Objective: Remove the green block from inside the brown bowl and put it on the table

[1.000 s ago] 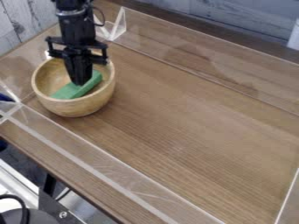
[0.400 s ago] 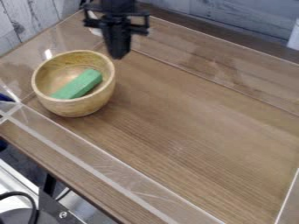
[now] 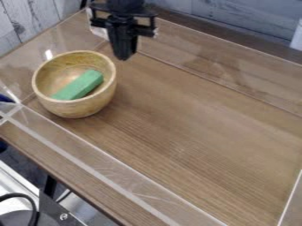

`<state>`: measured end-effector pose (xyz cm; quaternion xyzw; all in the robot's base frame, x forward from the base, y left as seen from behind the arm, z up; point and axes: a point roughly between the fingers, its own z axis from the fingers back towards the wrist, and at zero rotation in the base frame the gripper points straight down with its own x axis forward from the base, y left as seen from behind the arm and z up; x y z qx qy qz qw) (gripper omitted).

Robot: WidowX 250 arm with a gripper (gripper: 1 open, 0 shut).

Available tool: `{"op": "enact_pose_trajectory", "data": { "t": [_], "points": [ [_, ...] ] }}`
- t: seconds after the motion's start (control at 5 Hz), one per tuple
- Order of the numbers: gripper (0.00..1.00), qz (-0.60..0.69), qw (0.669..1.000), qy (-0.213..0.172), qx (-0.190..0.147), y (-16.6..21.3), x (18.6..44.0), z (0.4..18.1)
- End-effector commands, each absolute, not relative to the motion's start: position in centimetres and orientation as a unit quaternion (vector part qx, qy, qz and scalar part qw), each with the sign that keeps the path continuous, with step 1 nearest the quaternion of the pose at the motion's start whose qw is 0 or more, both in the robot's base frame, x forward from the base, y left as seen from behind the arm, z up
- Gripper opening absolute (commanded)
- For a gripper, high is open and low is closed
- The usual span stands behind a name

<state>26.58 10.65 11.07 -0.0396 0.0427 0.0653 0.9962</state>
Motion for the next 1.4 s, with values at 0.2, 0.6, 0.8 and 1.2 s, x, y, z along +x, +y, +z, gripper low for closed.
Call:
{"op": "enact_pose_trajectory", "data": {
  "t": [0.2, 0.6, 0.8, 1.2],
  "points": [
    [1.00, 0.077, 0.997, 0.008, -0.016, 13.2, 26.1, 12.5],
    [1.00, 0.081, 0.997, 0.011, -0.005, 14.8, 25.6, 11.4],
    [1.00, 0.086, 0.996, 0.009, 0.005, 15.7, 25.1, 10.7],
    [1.00, 0.091, 0.996, 0.011, 0.020, 16.6, 24.7, 8.3]
  ]
}}
